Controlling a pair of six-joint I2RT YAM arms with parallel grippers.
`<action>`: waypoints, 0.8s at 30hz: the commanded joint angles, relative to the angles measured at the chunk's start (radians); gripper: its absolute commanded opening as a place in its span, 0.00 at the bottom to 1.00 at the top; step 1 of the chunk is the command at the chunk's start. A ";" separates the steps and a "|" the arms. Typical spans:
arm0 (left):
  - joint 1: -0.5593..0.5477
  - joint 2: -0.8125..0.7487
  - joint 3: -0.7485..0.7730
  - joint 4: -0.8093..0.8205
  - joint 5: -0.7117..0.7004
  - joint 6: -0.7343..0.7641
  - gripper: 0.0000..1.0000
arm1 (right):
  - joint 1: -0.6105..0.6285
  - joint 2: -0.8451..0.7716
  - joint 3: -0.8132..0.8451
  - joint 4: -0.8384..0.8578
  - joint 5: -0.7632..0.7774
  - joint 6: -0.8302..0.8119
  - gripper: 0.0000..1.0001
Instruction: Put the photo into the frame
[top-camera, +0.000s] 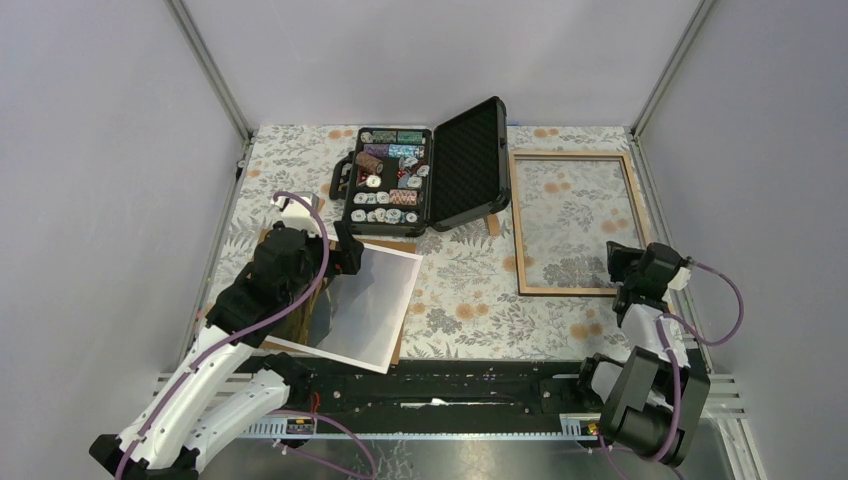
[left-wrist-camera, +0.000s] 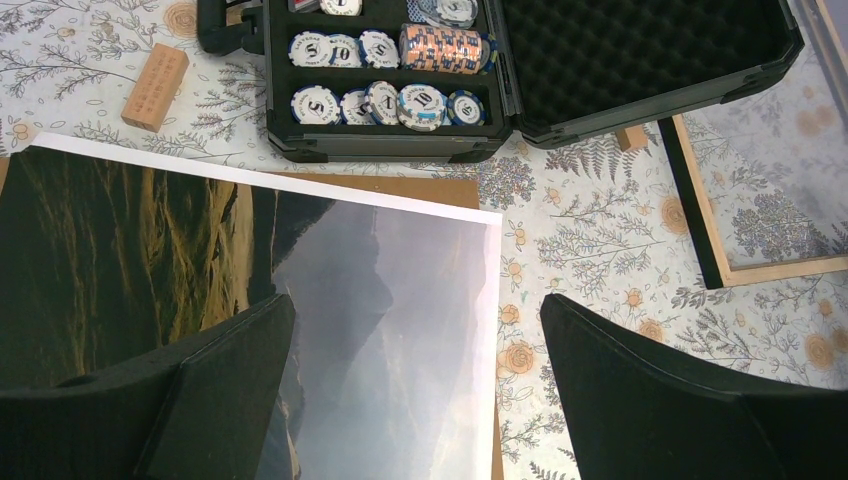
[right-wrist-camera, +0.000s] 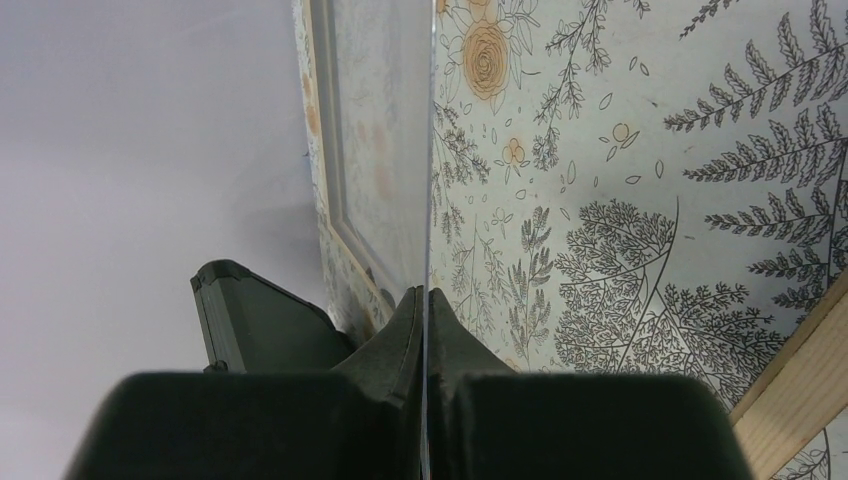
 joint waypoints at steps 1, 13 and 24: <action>-0.001 0.001 0.001 0.037 0.003 0.008 0.99 | -0.004 -0.038 -0.016 0.010 0.033 -0.019 0.00; -0.001 0.000 0.001 0.037 0.011 0.008 0.99 | -0.005 -0.096 -0.041 -0.034 0.070 -0.014 0.00; -0.001 -0.005 0.000 0.040 0.014 0.010 0.99 | -0.005 -0.019 -0.049 0.048 0.013 0.000 0.00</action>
